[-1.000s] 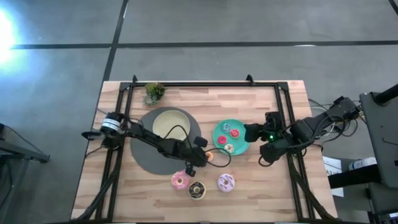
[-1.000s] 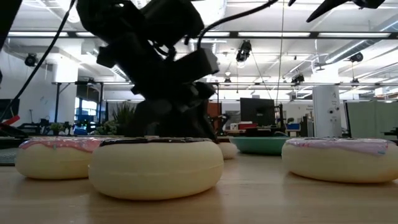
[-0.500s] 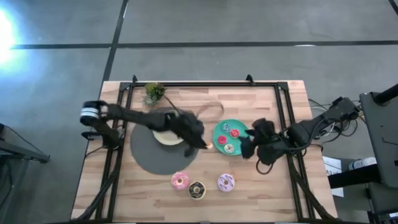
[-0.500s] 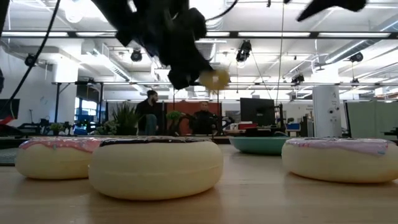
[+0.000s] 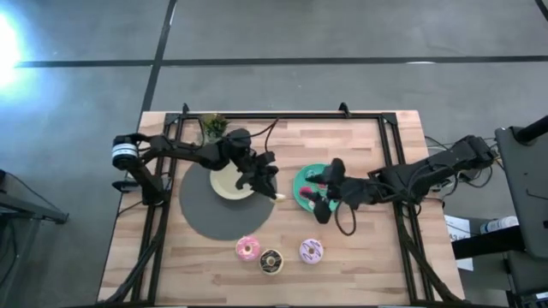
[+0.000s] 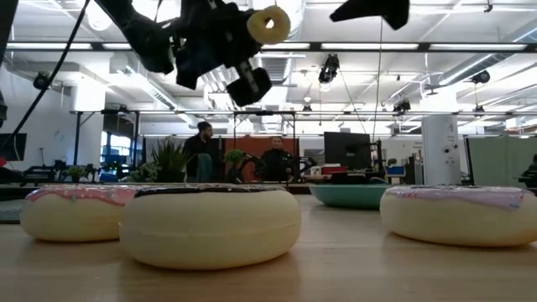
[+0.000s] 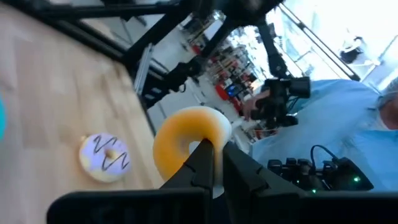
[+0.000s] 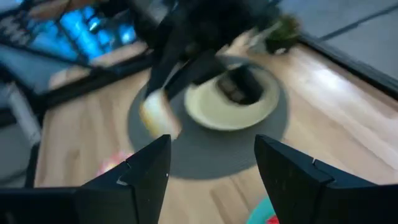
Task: Pick & Place donuts
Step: Put the small yellow donut on the light blue plate
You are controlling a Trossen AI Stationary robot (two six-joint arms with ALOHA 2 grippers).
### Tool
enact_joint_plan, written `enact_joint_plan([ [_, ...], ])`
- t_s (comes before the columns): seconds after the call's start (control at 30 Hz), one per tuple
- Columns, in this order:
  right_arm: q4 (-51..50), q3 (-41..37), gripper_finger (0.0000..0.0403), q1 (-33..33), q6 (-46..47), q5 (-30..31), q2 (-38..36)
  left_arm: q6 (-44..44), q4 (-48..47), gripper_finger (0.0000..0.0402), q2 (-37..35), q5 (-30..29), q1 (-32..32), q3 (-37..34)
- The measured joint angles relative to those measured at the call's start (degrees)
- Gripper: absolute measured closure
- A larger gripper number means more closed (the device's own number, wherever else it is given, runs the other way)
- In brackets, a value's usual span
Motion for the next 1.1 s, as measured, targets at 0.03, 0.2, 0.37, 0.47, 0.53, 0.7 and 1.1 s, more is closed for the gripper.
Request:
enact_joint_plan([
  [0.03,0.5,0.0,0.0179,-0.2,-1.5,-1.5,0.7,-0.4,0.6,0.0401,0.1,0.2,0.0,0.7],
  [0.2,0.3,3.1,0.017,-0.4,-8.6,-2.2,5.5,-1.1,0.9,0.0401,0.9,1.7,0.1,4.5],
  [0.37,-5.0,8.8,0.0147,-0.5,-15.6,-0.6,9.8,-1.9,0.7,0.0401,2.4,3.1,0.0,6.4],
  [0.47,-8.8,11.4,0.0141,-0.6,-17.9,-1.5,11.4,-1.9,0.7,0.0401,3.3,3.1,0.0,6.4],
  [0.53,-8.7,12.4,0.0143,-0.7,-18.4,-2.2,12.1,-2.0,0.6,0.0401,3.6,3.1,0.0,6.4],
  [0.7,-8.6,13.4,0.017,-1.6,-18.5,-7.2,12.3,-1.3,0.7,0.0401,4.7,2.9,0.0,6.4],
  [1.1,-8.7,13.3,0.0276,-3.5,-17.9,-11.3,12.3,0.6,0.3,0.0401,4.9,0.8,-0.1,7.2],
])
